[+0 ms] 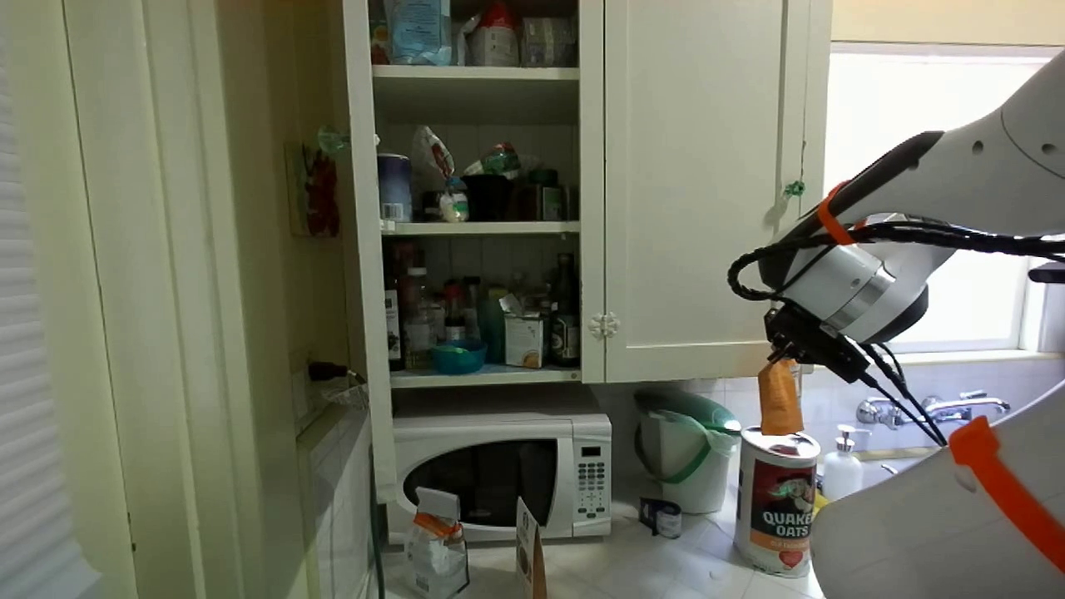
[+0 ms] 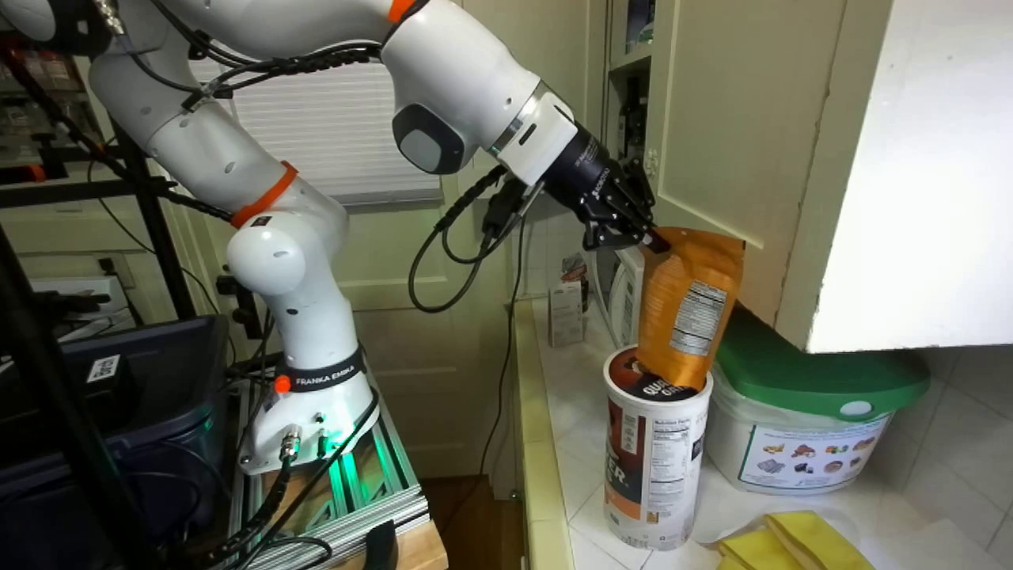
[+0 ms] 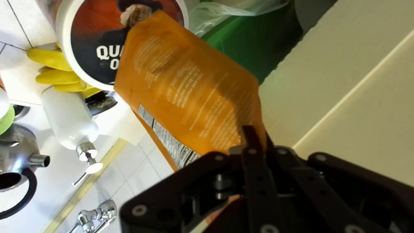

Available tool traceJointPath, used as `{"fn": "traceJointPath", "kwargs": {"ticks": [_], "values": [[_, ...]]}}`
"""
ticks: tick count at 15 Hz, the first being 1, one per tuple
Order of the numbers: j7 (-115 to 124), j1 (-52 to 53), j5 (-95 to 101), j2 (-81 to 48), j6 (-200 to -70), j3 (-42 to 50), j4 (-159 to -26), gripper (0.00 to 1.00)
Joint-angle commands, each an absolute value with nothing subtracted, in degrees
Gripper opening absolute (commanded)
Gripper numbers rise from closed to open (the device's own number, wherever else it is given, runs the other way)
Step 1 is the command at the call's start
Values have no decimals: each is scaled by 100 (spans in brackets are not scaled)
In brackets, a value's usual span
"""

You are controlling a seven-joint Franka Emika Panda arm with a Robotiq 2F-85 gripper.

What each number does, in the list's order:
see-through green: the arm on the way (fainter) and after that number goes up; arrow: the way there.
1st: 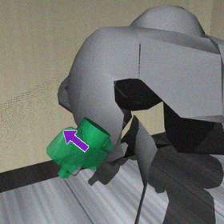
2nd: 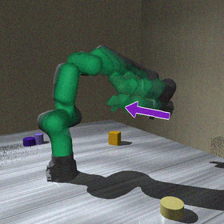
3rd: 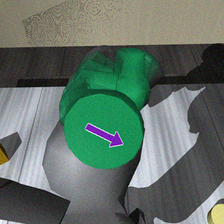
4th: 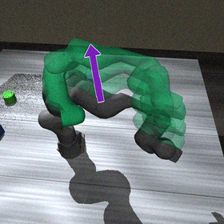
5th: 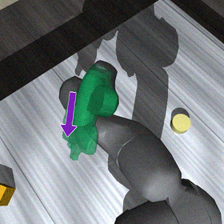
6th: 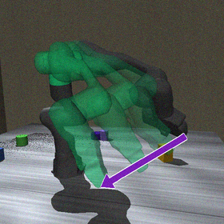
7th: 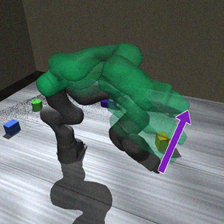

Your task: Place the orange packet on top of the oats bottle

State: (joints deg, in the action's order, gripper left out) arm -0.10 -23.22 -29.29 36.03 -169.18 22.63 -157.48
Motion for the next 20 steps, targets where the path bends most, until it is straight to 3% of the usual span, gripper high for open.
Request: {"fn": "traceJointPath", "kwargs": {"ticks": [1,13,14,15,20], "values": [[-6,-2426,-2988,3540,-16866,2083,-15748,1],[-5,-2510,-2961,3282,-16806,1798,-15761,1],[-45,-2490,-2961,3307,-16778,1818,-15761,26],[-77,-2471,-2967,3335,-16750,1840,-15761,28],[-758,-1978,-3295,3854,-16851,2227,-15742,64]]}}
